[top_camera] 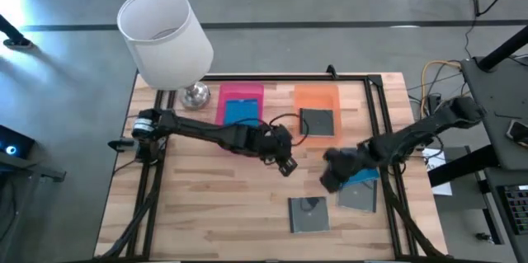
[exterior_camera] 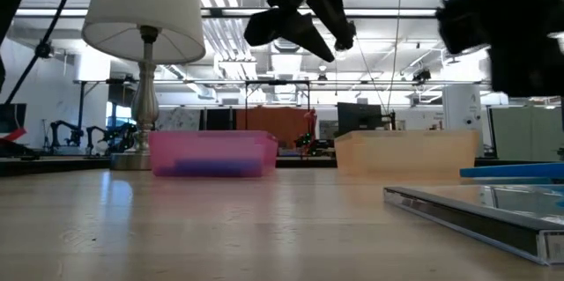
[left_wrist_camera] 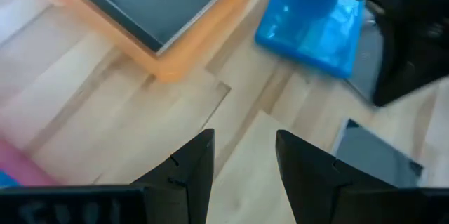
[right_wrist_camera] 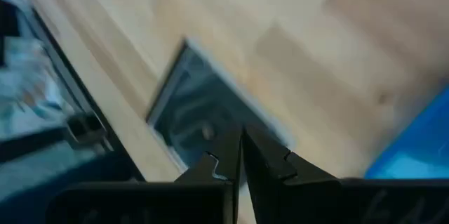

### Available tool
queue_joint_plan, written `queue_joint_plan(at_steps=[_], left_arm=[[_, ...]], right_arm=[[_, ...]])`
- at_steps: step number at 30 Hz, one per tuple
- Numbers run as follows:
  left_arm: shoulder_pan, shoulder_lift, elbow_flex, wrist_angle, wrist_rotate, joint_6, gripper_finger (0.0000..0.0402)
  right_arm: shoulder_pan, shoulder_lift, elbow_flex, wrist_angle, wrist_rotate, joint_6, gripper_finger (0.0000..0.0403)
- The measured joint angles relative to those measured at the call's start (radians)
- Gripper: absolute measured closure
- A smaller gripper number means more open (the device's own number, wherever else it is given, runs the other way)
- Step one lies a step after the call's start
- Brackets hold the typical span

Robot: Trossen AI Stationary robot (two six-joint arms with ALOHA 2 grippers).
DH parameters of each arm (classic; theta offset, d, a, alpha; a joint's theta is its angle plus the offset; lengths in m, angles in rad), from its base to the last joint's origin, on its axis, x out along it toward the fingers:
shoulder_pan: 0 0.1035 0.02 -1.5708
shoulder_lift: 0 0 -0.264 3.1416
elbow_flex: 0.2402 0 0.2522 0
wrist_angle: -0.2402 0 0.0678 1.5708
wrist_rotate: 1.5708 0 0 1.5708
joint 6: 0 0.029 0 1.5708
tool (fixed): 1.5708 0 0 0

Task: Pick & place jewel cases by type
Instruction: Put the left black cd case into the orange bin

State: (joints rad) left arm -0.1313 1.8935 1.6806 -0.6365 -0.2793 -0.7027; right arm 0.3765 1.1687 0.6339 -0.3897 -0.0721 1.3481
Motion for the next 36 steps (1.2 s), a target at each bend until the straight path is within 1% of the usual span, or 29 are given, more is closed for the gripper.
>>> queue_joint_plan(at_steps=[5,8,11,13,15,17,20,24,27,31,34,36], left_arm=[[-0.059,-0.008,0.000,-0.020,-0.024,-0.010,0.0266],[-0.105,-0.014,0.000,-0.021,-0.058,0.002,0.0266],[-0.155,-0.021,0.000,-0.025,-0.097,0.026,0.0266],[-0.191,-0.031,0.000,-0.045,-0.137,0.031,0.0266],[-0.230,-0.038,0.000,-0.062,-0.190,0.022,0.0266],[-0.269,-0.047,0.000,-0.110,-0.242,0.007,0.0266],[-0.313,-0.052,0.000,-0.165,-0.283,-0.027,0.0266],[-0.354,-0.062,-0.001,-0.232,-0.311,-0.090,0.0266],[-0.383,-0.066,-0.010,-0.277,-0.344,-0.149,0.0266],[-0.407,-0.067,-0.064,-0.299,-0.321,-0.270,0.0266],[-0.410,-0.067,-0.128,-0.276,-0.252,-0.355,0.0266],[-0.408,-0.075,-0.183,-0.207,-0.215,-0.394,0.0266]], right_arm=[[0.182,0.134,0.048,0.001,0.005,0.106,0.0390],[0.277,0.225,0.098,0.001,0.048,0.116,0.0390],[0.339,0.323,0.151,0.000,0.090,0.101,0.0390],[0.361,0.392,0.188,-0.005,0.090,0.070,0.0390],[0.374,0.456,0.231,-0.036,0.064,0.029,0.0390],[0.374,0.517,0.281,-0.106,0.030,-0.003,0.0390],[0.376,0.586,0.352,-0.196,0.023,-0.055,0.0390],[0.362,0.659,0.421,-0.231,0.016,-0.156,0.0390],[0.332,0.703,0.469,-0.264,-0.002,-0.212,0.0390],[0.273,0.743,0.535,-0.273,-0.007,-0.272,0.0390],[0.226,0.770,0.582,-0.245,0.047,-0.342,0.0390],[0.190,0.790,0.614,-0.223,0.099,-0.379,0.0390]])
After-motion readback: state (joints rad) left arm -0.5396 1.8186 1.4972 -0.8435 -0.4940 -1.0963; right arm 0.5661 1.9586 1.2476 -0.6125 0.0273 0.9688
